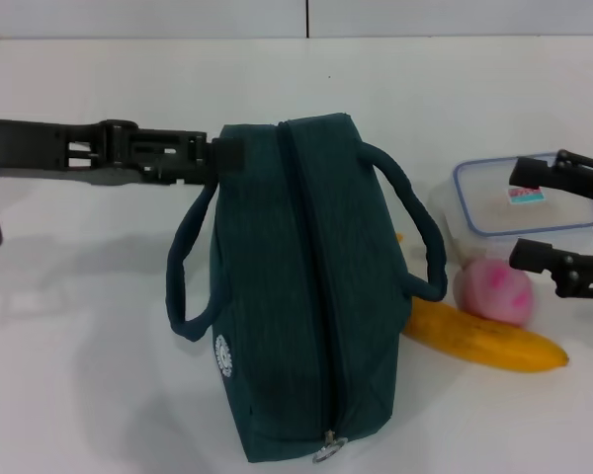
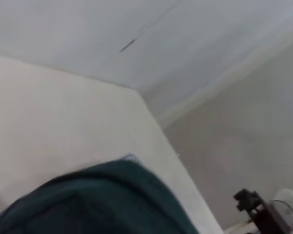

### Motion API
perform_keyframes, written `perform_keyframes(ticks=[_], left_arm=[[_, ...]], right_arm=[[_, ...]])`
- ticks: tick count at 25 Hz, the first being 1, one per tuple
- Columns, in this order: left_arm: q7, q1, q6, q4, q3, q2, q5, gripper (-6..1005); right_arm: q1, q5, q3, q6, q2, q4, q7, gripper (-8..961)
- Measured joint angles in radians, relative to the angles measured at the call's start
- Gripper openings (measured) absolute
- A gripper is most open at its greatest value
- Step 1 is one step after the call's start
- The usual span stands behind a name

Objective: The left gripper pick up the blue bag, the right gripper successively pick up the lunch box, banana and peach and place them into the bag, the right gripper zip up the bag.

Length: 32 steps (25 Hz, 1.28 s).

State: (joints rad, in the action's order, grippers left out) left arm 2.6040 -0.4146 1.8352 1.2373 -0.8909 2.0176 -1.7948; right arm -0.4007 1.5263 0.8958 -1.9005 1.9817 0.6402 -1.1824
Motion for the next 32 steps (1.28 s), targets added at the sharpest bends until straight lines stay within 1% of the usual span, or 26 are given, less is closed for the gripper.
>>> perform_keyframes(ticks=[4,7,13,15,23,28,32], left_arm=[[0.100,-0.002,0.005,0.018,-0.001,0.000,-0.051,877],[0.145,-0.002,0.013,0.015,-0.014,0.004,-0.071,876],[0.173,-0.007,0.012,0.012,-0.029,0.030,-0.139,876],[0.183,-0.012,0.012,0.012,-0.035,0.035,-0.147,876],[0.197,-0.046,0.008,0.009,-0.049,0.046,-0.196,875],[0.193,-0.071,0.008,-0.018,-0.051,0.046,-0.199,875],[0.161,-0.087,0.008,-0.045,-0.052,0.044,-0.201,800]], right_arm=[[0.014,0.000,0.000,0.000,-0.003,-0.005,0.017,816],[0.021,0.000,-0.001,0.000,-0.004,-0.005,0.030,816],[0.025,0.000,-0.001,0.000,-0.006,-0.007,0.051,816],[0.029,0.000,-0.002,0.000,-0.006,-0.007,0.056,816],[0.043,0.000,-0.001,0.001,-0.005,-0.008,0.068,815],[0.048,0.000,-0.001,0.002,-0.005,-0.033,0.075,815],[0.051,0.000,-0.001,0.002,-0.006,-0.045,0.076,814]])
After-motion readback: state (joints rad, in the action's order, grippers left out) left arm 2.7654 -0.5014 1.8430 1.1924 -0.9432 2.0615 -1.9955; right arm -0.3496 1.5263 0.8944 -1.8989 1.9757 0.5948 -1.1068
